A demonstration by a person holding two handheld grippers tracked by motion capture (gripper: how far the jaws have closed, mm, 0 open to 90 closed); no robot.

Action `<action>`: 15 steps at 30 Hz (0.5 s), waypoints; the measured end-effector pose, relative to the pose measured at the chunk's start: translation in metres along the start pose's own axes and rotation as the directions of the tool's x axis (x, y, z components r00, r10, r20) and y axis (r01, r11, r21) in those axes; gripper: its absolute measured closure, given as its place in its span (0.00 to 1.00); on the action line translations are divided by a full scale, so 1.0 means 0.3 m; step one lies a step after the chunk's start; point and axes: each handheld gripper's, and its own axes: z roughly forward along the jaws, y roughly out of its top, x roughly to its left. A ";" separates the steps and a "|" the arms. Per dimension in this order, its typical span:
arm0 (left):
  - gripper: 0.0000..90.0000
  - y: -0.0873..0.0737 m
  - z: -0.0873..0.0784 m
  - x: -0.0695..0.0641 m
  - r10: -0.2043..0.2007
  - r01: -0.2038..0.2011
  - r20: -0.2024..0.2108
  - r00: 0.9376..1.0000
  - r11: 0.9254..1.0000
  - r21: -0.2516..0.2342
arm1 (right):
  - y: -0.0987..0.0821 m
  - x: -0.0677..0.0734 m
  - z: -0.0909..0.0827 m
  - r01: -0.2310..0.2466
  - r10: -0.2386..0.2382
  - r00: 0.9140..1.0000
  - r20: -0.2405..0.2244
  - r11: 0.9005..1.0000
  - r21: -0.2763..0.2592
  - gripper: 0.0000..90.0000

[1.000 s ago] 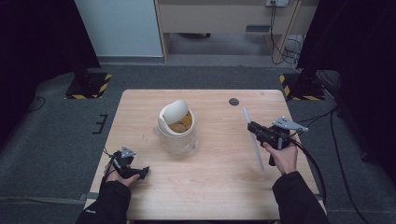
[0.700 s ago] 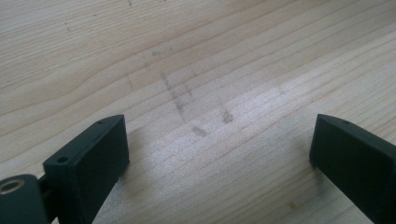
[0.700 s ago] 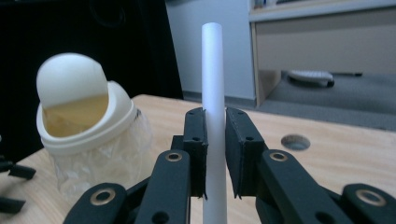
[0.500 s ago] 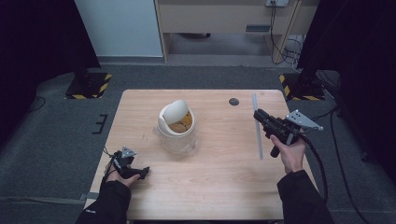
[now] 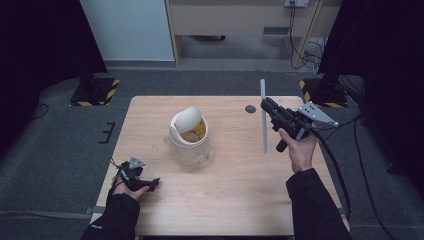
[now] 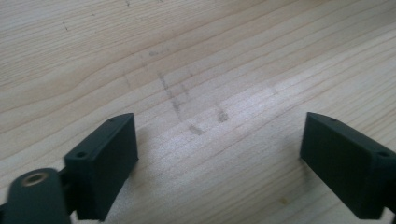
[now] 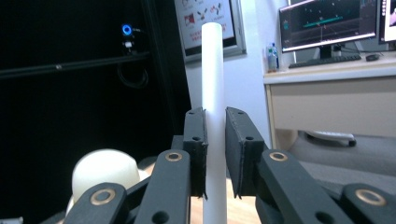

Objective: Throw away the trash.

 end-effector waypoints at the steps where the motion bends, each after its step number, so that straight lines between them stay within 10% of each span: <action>1: 0.16 0.003 -0.004 -0.003 -0.001 0.001 0.005 1.000 1.000 -0.005 | 0.006 0.006 0.009 0.001 -0.001 1.000 -0.005 1.000 -0.005 0.88; 10: 0.23 0.059 -0.072 -0.083 0.014 -0.002 0.059 0.998 0.980 -0.201 | 0.035 0.056 0.060 -0.005 0.003 0.999 -0.051 0.999 -0.047 0.88; 15: 0.24 0.066 -0.064 -0.108 0.060 -0.047 0.062 0.996 0.980 -0.194 | 0.041 0.074 0.085 -0.008 0.003 0.998 -0.062 0.996 -0.087 0.88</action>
